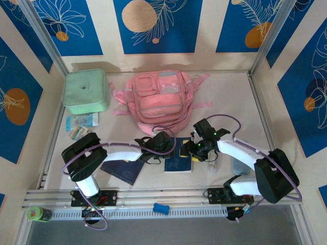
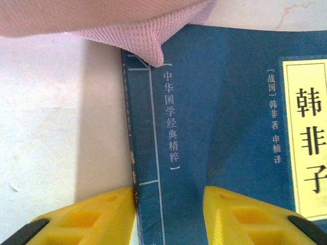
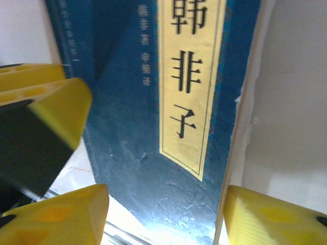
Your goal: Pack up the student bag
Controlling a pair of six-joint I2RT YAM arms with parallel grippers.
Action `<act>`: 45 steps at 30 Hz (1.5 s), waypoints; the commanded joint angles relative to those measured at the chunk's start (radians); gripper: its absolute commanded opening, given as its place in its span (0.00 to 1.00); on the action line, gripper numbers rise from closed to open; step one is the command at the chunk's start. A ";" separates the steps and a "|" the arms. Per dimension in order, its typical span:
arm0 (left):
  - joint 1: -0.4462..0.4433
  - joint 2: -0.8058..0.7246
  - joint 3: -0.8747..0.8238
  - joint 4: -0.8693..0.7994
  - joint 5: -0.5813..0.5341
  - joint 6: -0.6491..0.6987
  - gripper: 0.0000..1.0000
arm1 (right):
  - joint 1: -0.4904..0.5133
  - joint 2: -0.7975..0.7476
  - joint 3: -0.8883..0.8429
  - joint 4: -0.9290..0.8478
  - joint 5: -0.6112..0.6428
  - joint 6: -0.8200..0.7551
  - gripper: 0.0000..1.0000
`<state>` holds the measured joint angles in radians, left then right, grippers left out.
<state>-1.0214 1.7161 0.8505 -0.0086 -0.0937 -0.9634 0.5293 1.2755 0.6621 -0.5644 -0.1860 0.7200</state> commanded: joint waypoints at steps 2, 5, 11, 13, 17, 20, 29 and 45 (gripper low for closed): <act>-0.013 0.030 0.027 -0.081 -0.032 0.014 0.41 | 0.009 -0.047 0.033 -0.061 0.002 -0.025 0.56; -0.018 0.033 0.022 -0.052 -0.026 0.015 0.41 | 0.008 -0.045 0.017 -0.033 -0.009 -0.026 0.49; -0.019 0.044 0.041 -0.067 -0.022 0.025 0.41 | 0.004 -0.041 0.010 -0.017 -0.020 -0.019 0.38; -0.020 0.042 0.038 -0.061 -0.024 0.020 0.41 | -0.005 -0.044 0.007 -0.017 -0.028 -0.021 0.31; -0.020 0.032 0.035 -0.059 -0.021 0.019 0.42 | -0.018 -0.071 -0.012 -0.005 -0.044 -0.006 0.19; -0.020 0.015 0.023 -0.042 -0.024 0.013 0.42 | -0.027 -0.095 -0.023 -0.006 -0.053 0.002 0.09; -0.007 -0.185 -0.008 -0.080 -0.057 0.047 0.57 | -0.061 -0.257 -0.004 -0.104 -0.065 0.004 0.00; 0.136 -0.559 -0.120 0.141 0.273 -0.014 0.80 | -0.082 -0.406 0.232 -0.061 -0.290 0.050 0.00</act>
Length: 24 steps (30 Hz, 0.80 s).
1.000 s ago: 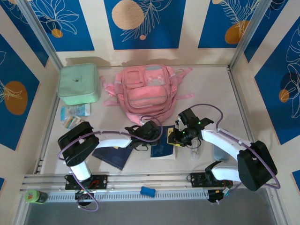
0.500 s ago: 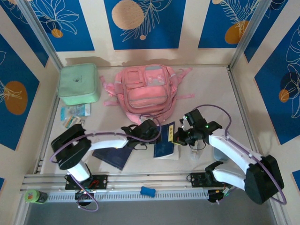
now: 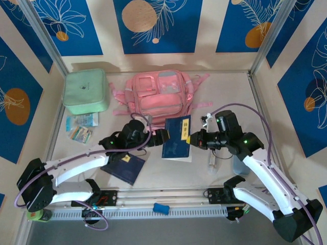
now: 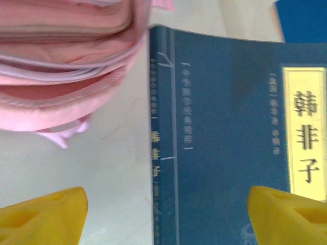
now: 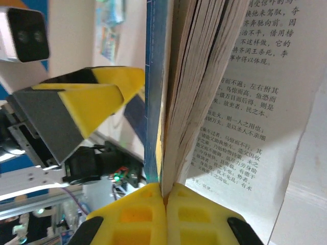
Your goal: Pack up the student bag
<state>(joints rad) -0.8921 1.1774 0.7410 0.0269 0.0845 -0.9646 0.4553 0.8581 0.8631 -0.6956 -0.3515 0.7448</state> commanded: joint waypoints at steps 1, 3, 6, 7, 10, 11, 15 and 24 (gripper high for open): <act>0.007 -0.016 -0.008 0.138 0.124 -0.014 0.80 | -0.010 0.024 0.036 0.099 -0.144 0.028 0.00; 0.007 -0.006 -0.011 0.205 0.162 -0.033 0.80 | -0.015 0.045 0.053 0.110 -0.153 0.009 0.00; 0.007 -0.001 -0.010 0.251 0.185 -0.045 0.76 | -0.054 0.060 0.040 0.123 -0.174 -0.013 0.00; 0.007 -0.002 -0.003 0.249 0.187 -0.041 0.75 | -0.080 0.062 0.026 0.133 -0.200 -0.006 0.00; 0.007 -0.009 0.009 0.251 0.191 -0.036 0.66 | -0.138 0.060 -0.019 0.160 -0.250 -0.016 0.00; 0.007 -0.009 0.009 0.258 0.193 -0.036 0.64 | -0.151 0.062 -0.028 0.161 -0.258 -0.026 0.00; 0.007 0.006 0.018 0.270 0.202 -0.046 0.47 | -0.169 0.066 -0.066 0.223 -0.321 -0.036 0.00; 0.009 0.023 0.059 0.257 0.188 -0.033 0.07 | -0.217 0.101 -0.083 0.192 -0.322 -0.086 0.34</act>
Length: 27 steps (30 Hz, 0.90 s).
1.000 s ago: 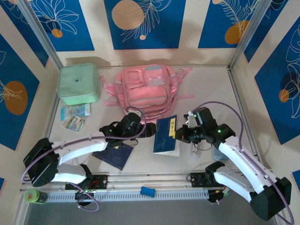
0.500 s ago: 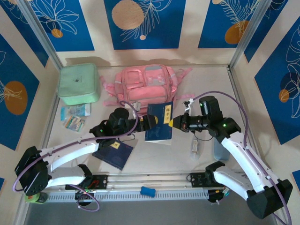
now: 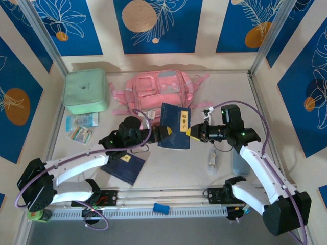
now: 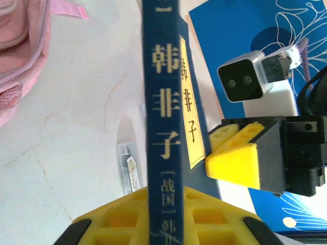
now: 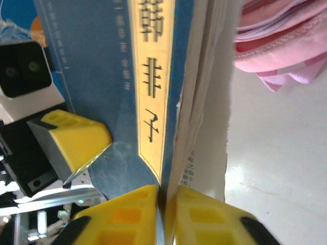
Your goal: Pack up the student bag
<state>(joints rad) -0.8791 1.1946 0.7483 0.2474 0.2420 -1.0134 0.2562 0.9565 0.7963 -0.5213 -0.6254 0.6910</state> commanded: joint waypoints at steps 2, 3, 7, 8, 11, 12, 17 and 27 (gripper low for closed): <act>-0.004 0.001 0.053 0.060 0.028 0.005 0.01 | -0.061 0.012 -0.033 0.026 -0.092 -0.021 0.58; -0.004 -0.003 0.049 0.079 0.022 -0.003 0.00 | -0.087 0.017 -0.046 0.045 -0.134 -0.007 0.72; -0.006 0.023 0.063 0.163 0.041 -0.042 0.00 | -0.102 0.051 -0.088 0.159 -0.223 0.067 0.94; -0.006 0.031 0.066 0.176 0.044 -0.049 0.00 | -0.094 0.063 -0.091 0.190 -0.246 0.084 0.95; -0.006 0.061 0.065 0.227 0.044 -0.074 0.00 | -0.061 0.079 -0.099 0.324 -0.316 0.157 0.95; -0.006 0.071 0.064 0.235 0.041 -0.076 0.00 | -0.045 0.073 -0.102 0.368 -0.324 0.181 0.95; -0.004 0.079 0.100 0.084 -0.017 -0.012 0.00 | -0.011 0.032 -0.089 0.377 -0.284 0.203 0.76; -0.003 0.090 0.106 -0.034 -0.086 0.057 0.00 | -0.013 0.043 -0.049 0.207 -0.173 0.099 0.15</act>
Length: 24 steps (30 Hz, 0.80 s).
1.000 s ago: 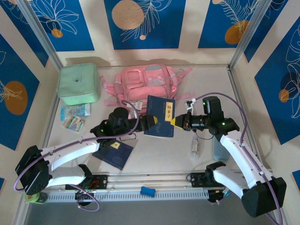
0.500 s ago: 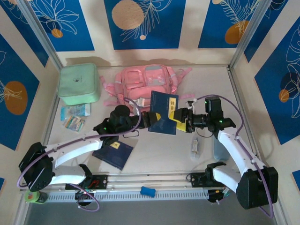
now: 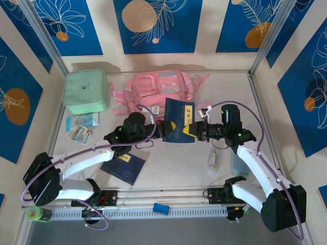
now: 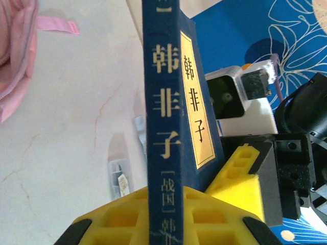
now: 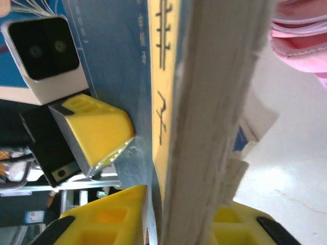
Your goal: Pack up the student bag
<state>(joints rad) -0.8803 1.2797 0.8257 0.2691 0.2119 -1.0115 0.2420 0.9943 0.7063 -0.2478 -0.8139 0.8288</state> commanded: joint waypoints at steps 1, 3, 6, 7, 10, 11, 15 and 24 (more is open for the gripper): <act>-0.002 0.006 0.032 -0.071 -0.065 0.063 0.01 | -0.001 0.008 0.047 -0.083 0.019 -0.049 0.10; 0.001 0.015 0.045 -0.113 -0.064 0.093 0.08 | -0.006 0.006 0.047 -0.088 0.024 -0.047 0.03; 0.020 0.012 0.124 -0.271 -0.050 0.249 0.37 | -0.025 0.001 0.064 -0.133 0.036 -0.069 0.00; 0.023 0.006 0.156 -0.346 -0.073 0.340 0.41 | -0.037 0.003 0.084 -0.187 0.061 -0.092 0.00; 0.026 0.022 0.257 -0.600 -0.293 0.572 0.47 | -0.082 0.008 0.139 -0.354 0.151 -0.169 0.00; 0.031 0.046 0.298 -0.679 -0.362 0.619 0.48 | -0.099 0.008 0.144 -0.388 0.156 -0.182 0.00; 0.053 0.182 0.404 -0.763 -0.404 0.894 0.52 | -0.171 0.011 0.134 -0.448 0.173 -0.199 0.00; 0.082 0.471 0.606 -0.785 -0.392 1.183 0.54 | -0.275 0.027 0.117 -0.486 0.186 -0.219 0.00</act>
<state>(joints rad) -0.8234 1.7004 1.3506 -0.4637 -0.1440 0.0242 -0.0254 1.0222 0.8181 -0.7086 -0.6033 0.6415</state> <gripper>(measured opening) 0.538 0.120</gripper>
